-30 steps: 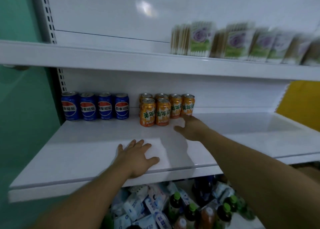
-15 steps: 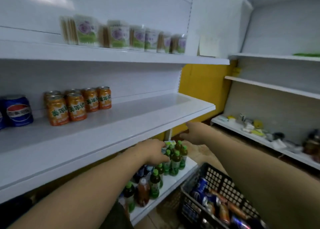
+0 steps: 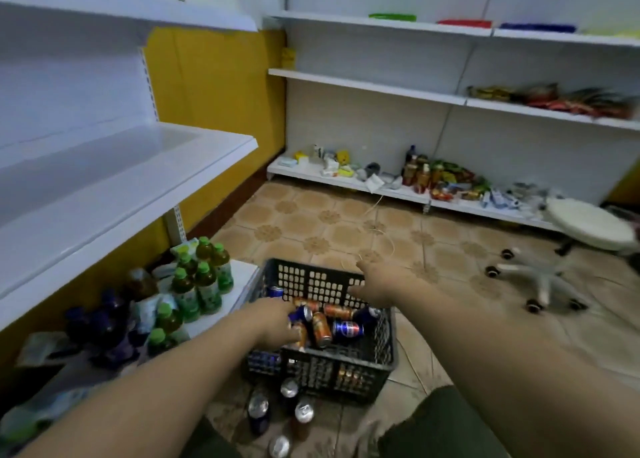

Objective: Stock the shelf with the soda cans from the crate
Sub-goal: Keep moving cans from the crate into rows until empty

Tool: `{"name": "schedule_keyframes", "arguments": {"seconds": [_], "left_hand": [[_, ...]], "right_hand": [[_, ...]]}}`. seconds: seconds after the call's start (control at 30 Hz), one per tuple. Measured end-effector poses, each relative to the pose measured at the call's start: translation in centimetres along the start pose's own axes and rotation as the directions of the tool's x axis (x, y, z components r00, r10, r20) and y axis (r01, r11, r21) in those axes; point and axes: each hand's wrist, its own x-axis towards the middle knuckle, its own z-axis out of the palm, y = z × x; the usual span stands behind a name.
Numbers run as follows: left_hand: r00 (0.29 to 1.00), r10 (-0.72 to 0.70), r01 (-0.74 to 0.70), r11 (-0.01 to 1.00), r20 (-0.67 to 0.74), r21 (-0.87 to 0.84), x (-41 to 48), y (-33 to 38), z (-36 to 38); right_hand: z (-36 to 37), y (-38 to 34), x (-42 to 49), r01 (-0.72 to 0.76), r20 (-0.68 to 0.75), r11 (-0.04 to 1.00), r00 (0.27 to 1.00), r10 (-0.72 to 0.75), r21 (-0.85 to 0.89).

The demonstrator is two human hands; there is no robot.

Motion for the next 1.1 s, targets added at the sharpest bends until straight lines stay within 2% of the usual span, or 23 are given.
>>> {"name": "schedule_keyframes", "arguments": {"seconds": [0.17,0.37,0.5,0.67,0.87,0.97,1.1], "left_hand": [[0.994,0.018,-0.017,1.000,0.108,-0.010,6.4,-0.6,3.9],[0.983,-0.032,0.042,0.998,0.180,-0.054,13.7,-4.4,7.2],[0.985,-0.089,0.096,0.994,0.150,-0.043,18.9,-8.5,8.5],[0.990,-0.103,0.101,0.995,0.099,0.023,25.0,-13.6,11.5],[0.986,-0.163,0.161,0.986,0.044,0.054,29.3,-18.8,16.5],[0.981,-0.195,0.195,0.981,0.008,-0.001,30.1,-20.1,19.3],[0.979,-0.194,0.181,0.970,-0.068,-0.159,30.3,-20.8,22.1]], "right_hand": [[3.9,3.8,4.4,-0.093,0.124,0.993,0.989,0.084,0.067],[10.4,4.8,12.5,-0.088,0.257,0.995,0.964,0.071,0.052],[14.4,3.4,18.6,-0.045,0.348,0.993,0.938,0.005,0.107],[20.2,0.2,25.8,-0.043,0.387,0.975,0.921,-0.046,0.218],[28.3,-3.5,31.1,-0.058,0.519,0.955,0.848,-0.106,0.291],[32.3,-4.4,32.3,-0.088,0.583,0.959,0.807,-0.089,0.268],[36.0,-5.8,33.2,-0.143,0.638,0.943,0.765,-0.086,0.299]]}}
